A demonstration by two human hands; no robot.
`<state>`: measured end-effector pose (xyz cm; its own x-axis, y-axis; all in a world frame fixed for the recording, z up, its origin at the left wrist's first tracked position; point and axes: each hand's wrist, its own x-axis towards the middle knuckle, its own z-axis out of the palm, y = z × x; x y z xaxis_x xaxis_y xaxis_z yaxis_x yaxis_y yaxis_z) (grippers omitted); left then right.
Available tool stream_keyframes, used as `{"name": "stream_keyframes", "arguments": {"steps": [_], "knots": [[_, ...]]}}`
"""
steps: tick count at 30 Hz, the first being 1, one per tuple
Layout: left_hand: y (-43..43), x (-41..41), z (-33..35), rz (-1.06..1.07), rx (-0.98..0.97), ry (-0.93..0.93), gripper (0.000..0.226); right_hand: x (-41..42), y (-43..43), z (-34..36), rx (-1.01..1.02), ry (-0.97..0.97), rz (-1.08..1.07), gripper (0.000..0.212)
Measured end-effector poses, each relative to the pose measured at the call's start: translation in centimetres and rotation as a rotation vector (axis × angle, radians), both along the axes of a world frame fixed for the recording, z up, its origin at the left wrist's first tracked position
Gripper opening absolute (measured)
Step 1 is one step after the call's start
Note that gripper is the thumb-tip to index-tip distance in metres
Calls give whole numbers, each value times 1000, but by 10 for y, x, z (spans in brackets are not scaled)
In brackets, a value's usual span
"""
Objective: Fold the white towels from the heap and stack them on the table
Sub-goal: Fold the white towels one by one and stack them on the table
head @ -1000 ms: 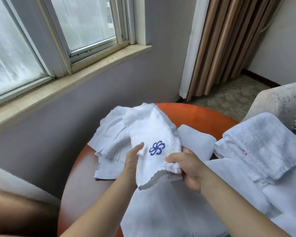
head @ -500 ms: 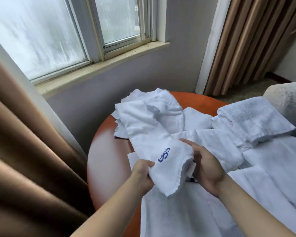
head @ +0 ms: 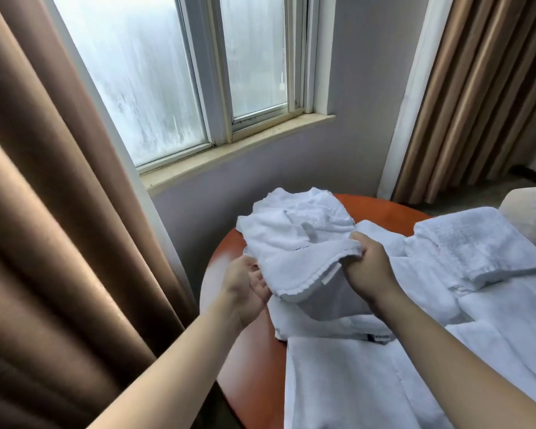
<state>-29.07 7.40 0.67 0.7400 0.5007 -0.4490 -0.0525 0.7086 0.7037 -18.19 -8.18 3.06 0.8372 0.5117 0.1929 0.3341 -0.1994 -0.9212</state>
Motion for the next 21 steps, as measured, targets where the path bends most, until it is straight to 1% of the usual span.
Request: {"name": "stream_keyframes", "arguments": {"steps": [1, 2, 3, 5, 6, 8, 9, 11, 12, 13, 14, 15, 16, 17, 18, 20, 21], "knots": [[3, -1, 7, 1, 10, -83, 43, -2, 6, 7, 24, 7, -7, 17], [6, -3, 13, -5, 67, -139, 51, -3, 11, 13, 30, 3, -15, 14], [9, -4, 19, -43, 180, -159, 60, -3, 17, 19, 25, -15, -25, 12], [14, -4, 23, -162, 549, -98, 77, -2, 28, 29, 10, -45, -46, 13], [16, -4, 23, -197, 755, -39, 80, -1, 32, 33, 7, -32, -52, 15], [18, -5, 22, -151, 1162, 79, 71, 1, 38, 41, 14, 22, -75, 15], [19, -5, 23, -87, 1373, 166, 61, 3, 40, 45, 18, 46, -92, 15], [22, -4, 25, 112, 1805, 370, 36, 6, 43, 48, 14, 94, -122, 19], [24, -3, 26, 192, 1945, 389, 32, 7, 44, 49, 7, 116, -129, 20], [26, -1, 27, 232, 2027, 311, 33, 9, 46, 49, 8, 138, -130, 23], [28, 2, 27, 222, 2065, 180, 33, 10, 47, 50, 3, 162, -122, 26], [28, 2, 30, 161, 2036, 61, 30, 11, 48, 50, -25, 162, -112, 31], [24, 3, 35, 91, 1934, -2, 28, 13, 48, 51, -110, 113, -102, 36], [21, 3, 37, 42, 1789, -5, 29, 15, 47, 52, -252, 16, -101, 40], [19, 4, 37, 36, 1664, 19, 30, 18, 46, 52, -422, -85, -105, 43], [19, 4, 36, 42, 1560, 95, 26, 21, 42, 51, -701, -223, -129, 43], [19, 4, 35, 26, 1540, 142, 23, 24, 41, 50, -790, -245, -125, 40]]}}
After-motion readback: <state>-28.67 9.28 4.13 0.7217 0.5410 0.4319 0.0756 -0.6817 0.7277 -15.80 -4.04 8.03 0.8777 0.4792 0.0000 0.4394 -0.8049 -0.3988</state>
